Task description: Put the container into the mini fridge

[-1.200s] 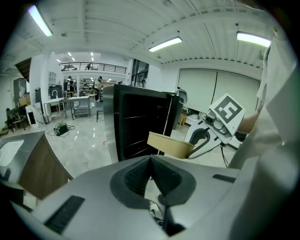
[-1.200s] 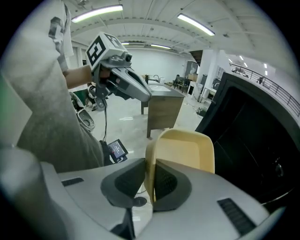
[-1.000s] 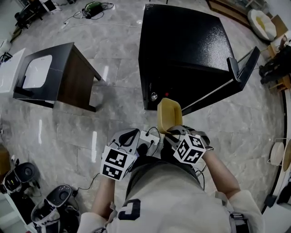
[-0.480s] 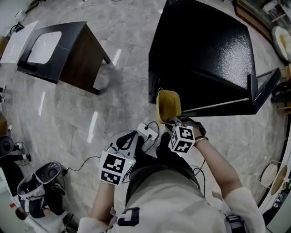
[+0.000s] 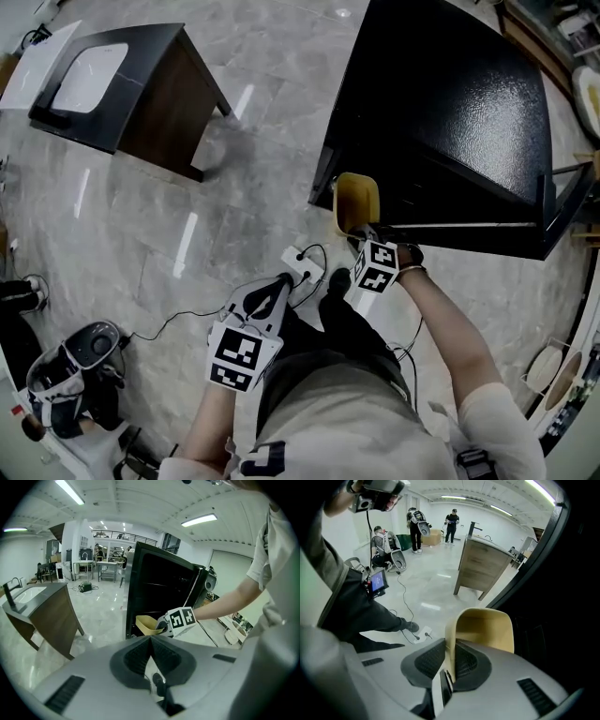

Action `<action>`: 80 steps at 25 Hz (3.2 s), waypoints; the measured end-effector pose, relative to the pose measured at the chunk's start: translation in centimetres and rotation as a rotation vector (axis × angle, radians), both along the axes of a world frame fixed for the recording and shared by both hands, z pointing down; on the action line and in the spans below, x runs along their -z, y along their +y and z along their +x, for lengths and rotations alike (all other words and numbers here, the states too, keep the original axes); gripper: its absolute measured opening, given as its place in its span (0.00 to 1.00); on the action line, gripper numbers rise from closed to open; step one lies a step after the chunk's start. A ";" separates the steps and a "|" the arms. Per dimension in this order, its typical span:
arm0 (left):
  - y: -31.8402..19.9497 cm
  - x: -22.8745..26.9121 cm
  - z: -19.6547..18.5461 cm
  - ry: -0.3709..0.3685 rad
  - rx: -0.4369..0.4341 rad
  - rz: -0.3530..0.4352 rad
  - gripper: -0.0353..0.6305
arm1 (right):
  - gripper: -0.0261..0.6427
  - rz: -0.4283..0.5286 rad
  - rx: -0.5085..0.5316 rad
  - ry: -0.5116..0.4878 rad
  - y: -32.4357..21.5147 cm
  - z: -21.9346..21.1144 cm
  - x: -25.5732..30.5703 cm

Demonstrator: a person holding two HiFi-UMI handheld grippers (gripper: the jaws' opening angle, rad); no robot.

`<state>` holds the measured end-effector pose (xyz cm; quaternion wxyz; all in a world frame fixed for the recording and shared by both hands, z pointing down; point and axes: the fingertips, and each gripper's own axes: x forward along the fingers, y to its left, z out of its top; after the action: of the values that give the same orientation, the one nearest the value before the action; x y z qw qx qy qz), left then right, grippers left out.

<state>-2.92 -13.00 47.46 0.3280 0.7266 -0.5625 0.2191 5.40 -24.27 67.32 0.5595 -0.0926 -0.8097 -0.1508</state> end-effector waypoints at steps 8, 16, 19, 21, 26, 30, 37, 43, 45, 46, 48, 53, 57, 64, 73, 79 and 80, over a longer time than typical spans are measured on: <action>-0.4 -1.5 -0.9 0.019 -0.011 -0.028 0.14 | 0.12 0.058 0.001 0.009 -3.1 -1.3 -2.4; -0.4 -2.6 -1.8 0.035 -0.016 -0.064 0.14 | 0.12 0.096 -0.014 0.018 -5.6 -2.5 -4.2; -0.2 -2.8 -2.0 0.037 -0.011 -0.077 0.14 | 0.12 0.113 -0.021 0.015 -6.5 -2.8 -4.6; -0.1 -3.0 -2.2 0.037 -0.006 -0.084 0.14 | 0.12 0.128 -0.022 0.015 -7.2 -3.0 -4.9; 0.1 -3.8 -2.5 0.039 0.001 -0.098 0.14 | 0.12 0.163 -0.031 -0.001 -8.7 -3.5 -5.6; 0.3 -4.4 -2.4 0.048 0.006 -0.106 0.14 | 0.12 0.188 -0.037 -0.013 -9.9 -4.1 -5.9; 0.8 -5.0 -2.7 0.047 0.007 -0.134 0.14 | 0.12 0.227 -0.041 -0.029 -11.6 -5.2 -6.6; 1.0 -5.5 -3.3 0.048 0.004 -0.143 0.14 | 0.12 0.277 -0.052 -0.028 -12.8 -5.8 -7.1; 1.0 -5.5 -3.5 0.046 0.008 -0.142 0.14 | 0.12 0.302 -0.058 -0.026 -13.5 -6.0 -7.2; 1.0 -5.6 -3.6 0.045 0.010 -0.143 0.14 | 0.12 0.313 -0.062 -0.026 -13.8 -6.1 -7.3; 1.1 -5.8 -3.8 0.043 0.012 -0.145 0.14 | 0.12 0.339 -0.070 -0.022 -14.5 -6.3 -7.4; 1.5 -6.2 -3.7 0.040 0.017 -0.145 0.14 | 0.12 0.381 -0.104 -0.011 -15.6 -6.0 -7.7; 1.7 -6.2 -4.1 0.037 0.026 -0.141 0.14 | 0.19 0.394 -0.120 -0.014 -15.7 -5.9 -7.6; 2.1 -5.9 -5.5 0.023 0.054 -0.127 0.14 | 0.29 0.400 -0.167 -0.028 -15.9 -5.5 -6.9; 1.7 -3.0 -9.6 -0.005 0.102 -0.066 0.14 | 0.30 0.305 -0.294 -0.098 -12.8 -5.7 -0.1; 3.0 -1.2 -14.0 -0.036 0.148 -0.027 0.14 | 0.30 0.178 -0.349 -0.174 -6.6 -8.8 3.8; 3.3 -0.7 -14.6 -0.036 0.156 -0.019 0.14 | 0.30 0.160 -0.357 -0.188 -5.8 -9.5 4.8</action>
<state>-17.53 -9.75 48.20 0.3410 0.6733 -0.6211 0.2112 -4.11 -30.11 62.54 0.5050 0.1114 -0.8473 -0.1211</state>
